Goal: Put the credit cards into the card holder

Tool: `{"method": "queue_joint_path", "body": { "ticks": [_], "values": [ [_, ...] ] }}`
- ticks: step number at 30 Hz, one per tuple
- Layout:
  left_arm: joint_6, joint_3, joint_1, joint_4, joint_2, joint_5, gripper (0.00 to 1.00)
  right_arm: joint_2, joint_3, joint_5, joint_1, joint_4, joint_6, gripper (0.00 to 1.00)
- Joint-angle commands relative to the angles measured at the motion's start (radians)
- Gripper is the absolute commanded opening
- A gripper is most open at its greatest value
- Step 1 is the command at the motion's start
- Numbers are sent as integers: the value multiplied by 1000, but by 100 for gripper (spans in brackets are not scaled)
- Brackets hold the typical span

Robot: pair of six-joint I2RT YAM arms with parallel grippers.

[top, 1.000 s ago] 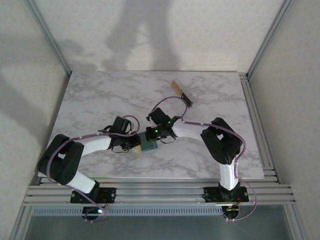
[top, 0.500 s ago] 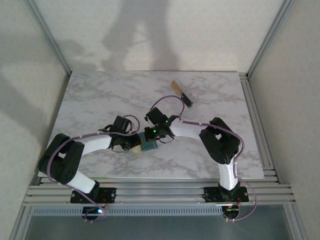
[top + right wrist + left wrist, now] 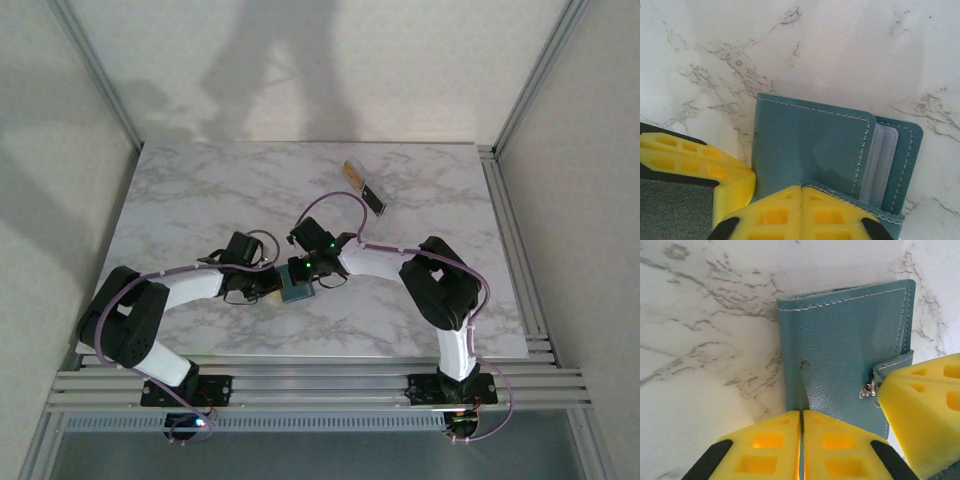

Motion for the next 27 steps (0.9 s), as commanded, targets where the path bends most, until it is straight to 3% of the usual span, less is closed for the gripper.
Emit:
{"method": "queue_joint_path", "body": {
  "ticks": [1, 16, 20, 24, 27],
  "values": [
    [3, -5, -1, -30, 40, -21, 9, -16, -37, -82, 36, -39, -7, 0],
    [0, -8, -1, -30, 42, -19, 9, 31, -34, -85, 26, -23, -49, 0],
    [-2, -8, -1, -33, 32, -23, 9, 62, -2, -74, 29, -103, -47, 0],
    [-3, -1, -1, -32, 33, -23, 9, 111, 87, -30, 48, -297, -45, 0],
    [-8, -3, 1, -25, 27, -24, 9, 136, 71, 4, 48, -321, -21, 0]
  ]
}}
